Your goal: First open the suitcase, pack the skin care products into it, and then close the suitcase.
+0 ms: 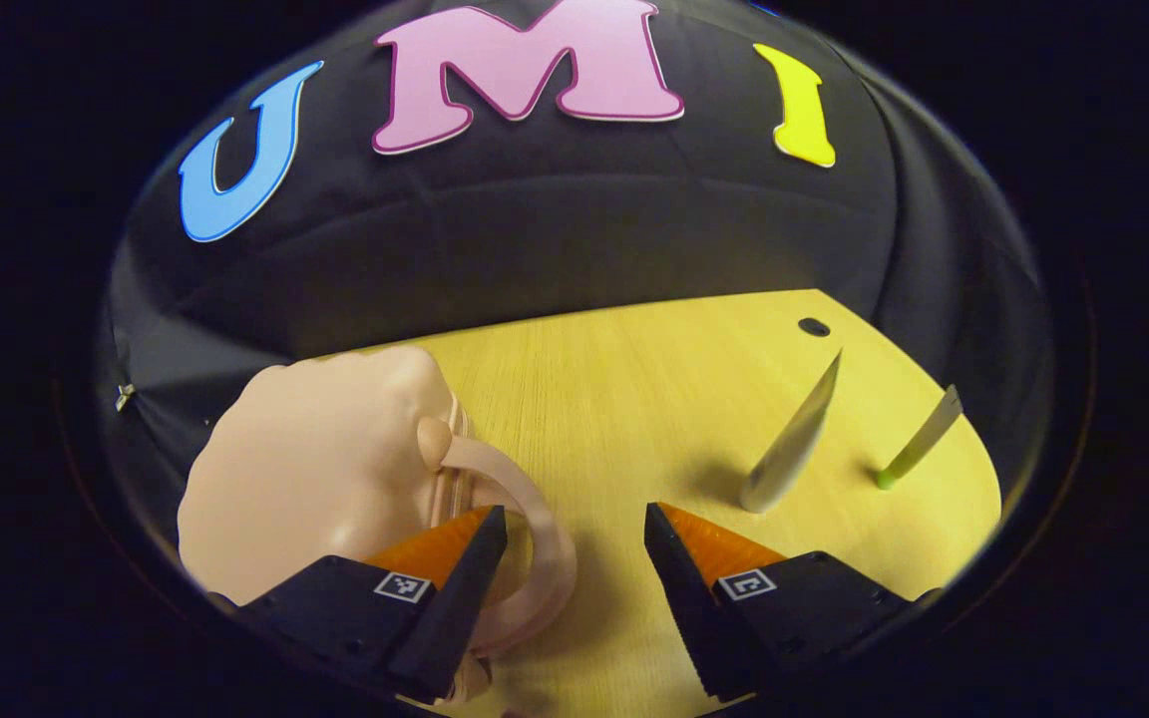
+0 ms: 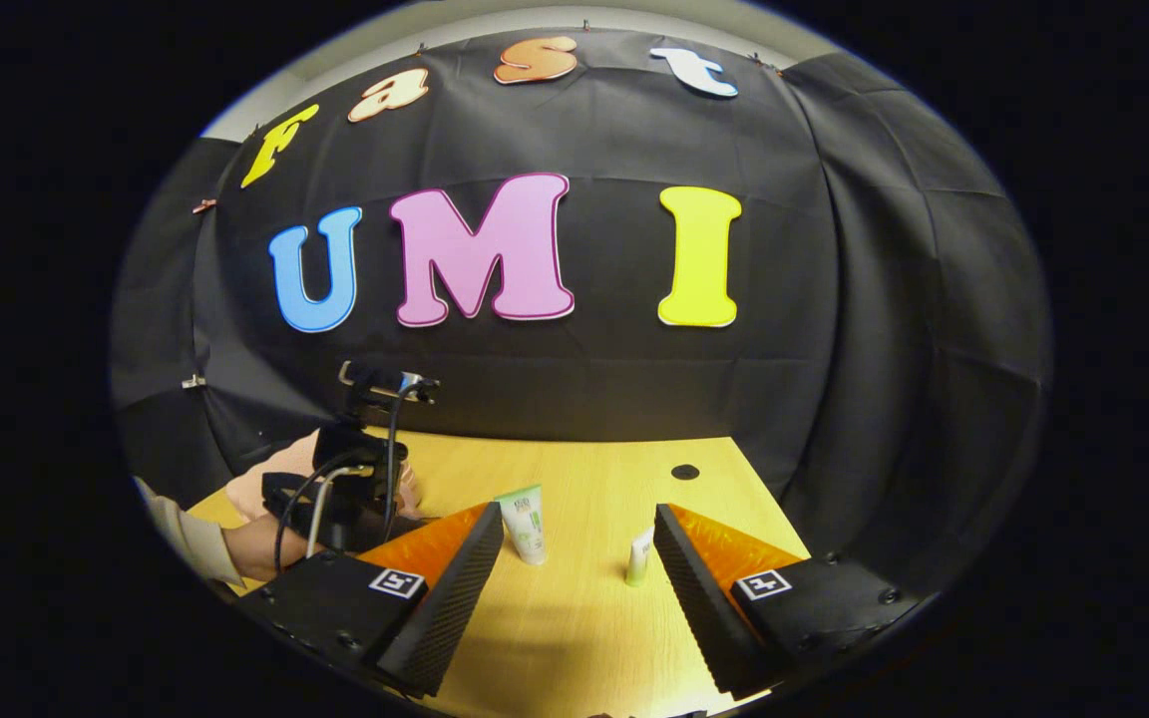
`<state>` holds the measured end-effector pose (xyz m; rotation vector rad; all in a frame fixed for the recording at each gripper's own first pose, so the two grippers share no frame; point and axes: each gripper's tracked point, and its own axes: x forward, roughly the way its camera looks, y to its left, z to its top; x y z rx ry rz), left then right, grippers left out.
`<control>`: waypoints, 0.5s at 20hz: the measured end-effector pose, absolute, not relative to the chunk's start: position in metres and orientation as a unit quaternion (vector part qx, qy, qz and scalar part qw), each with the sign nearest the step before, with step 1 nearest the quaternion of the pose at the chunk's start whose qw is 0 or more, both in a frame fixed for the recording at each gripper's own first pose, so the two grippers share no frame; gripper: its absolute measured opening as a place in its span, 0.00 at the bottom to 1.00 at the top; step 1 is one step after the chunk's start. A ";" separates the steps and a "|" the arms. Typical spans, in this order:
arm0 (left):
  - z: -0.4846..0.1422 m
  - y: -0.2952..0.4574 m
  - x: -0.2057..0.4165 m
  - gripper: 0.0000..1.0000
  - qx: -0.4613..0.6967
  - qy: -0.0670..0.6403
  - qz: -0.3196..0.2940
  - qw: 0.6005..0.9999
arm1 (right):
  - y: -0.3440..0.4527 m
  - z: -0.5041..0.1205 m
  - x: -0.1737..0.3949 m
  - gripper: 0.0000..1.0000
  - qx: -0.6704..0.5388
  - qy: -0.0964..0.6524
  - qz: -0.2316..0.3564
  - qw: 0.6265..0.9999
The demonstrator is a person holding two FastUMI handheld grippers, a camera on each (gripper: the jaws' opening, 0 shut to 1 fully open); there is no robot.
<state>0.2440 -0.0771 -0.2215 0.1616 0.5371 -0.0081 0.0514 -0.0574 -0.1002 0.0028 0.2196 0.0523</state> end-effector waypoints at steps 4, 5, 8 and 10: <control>-0.237 -0.067 0.255 0.61 0.093 0.286 0.017 0.954 | -0.067 -0.108 0.054 0.97 0.010 0.122 0.023 0.992; -0.241 -0.063 0.255 0.42 0.098 0.293 0.022 0.951 | -0.069 -0.108 0.056 0.97 0.012 0.122 0.020 0.992; -0.237 -0.064 0.257 0.19 0.082 0.297 0.016 0.951 | -0.069 -0.108 0.060 0.97 0.015 0.123 0.013 0.992; -0.216 -0.066 0.253 0.14 0.062 0.294 0.009 0.954 | -0.066 -0.102 0.061 0.97 0.018 0.121 0.011 0.992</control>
